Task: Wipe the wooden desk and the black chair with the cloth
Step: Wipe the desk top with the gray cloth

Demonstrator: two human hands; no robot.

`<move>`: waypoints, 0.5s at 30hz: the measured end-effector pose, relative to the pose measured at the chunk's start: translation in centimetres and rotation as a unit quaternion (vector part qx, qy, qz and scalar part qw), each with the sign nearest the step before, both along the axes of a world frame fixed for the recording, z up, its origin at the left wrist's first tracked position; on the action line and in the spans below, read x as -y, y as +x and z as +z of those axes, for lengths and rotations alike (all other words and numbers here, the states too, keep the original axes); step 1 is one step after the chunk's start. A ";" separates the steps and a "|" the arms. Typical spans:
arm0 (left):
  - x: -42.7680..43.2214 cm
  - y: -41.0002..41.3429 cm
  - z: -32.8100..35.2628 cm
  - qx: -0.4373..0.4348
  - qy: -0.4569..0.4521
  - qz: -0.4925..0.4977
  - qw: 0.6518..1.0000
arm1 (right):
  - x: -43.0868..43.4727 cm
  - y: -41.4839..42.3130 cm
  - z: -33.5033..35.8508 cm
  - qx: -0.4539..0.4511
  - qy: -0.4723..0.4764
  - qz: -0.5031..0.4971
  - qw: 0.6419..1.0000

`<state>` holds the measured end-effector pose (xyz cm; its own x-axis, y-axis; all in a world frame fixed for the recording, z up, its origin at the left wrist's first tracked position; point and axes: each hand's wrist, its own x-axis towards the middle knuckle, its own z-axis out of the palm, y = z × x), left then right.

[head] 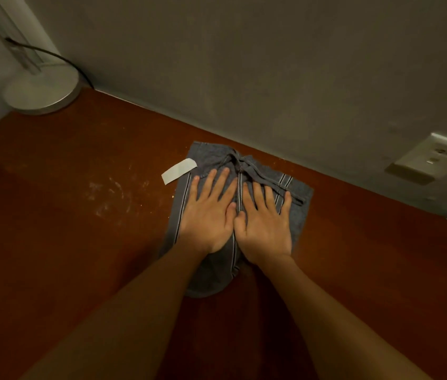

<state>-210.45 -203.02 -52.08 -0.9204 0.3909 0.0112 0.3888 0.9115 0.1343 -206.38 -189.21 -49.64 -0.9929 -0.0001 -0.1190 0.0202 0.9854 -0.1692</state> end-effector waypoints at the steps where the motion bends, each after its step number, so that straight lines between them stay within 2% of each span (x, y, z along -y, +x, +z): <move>1: -0.1 -0.4 -0.1 -0.002 0.002 0.002 1.000 | 0.0 -0.4 0.0 -0.001 -0.001 -0.001 1.000; 15: -0.2 -2.5 0.3 0.004 -0.015 -0.009 1.000 | 0.0 -2.2 0.2 -0.009 -0.005 -0.010 1.000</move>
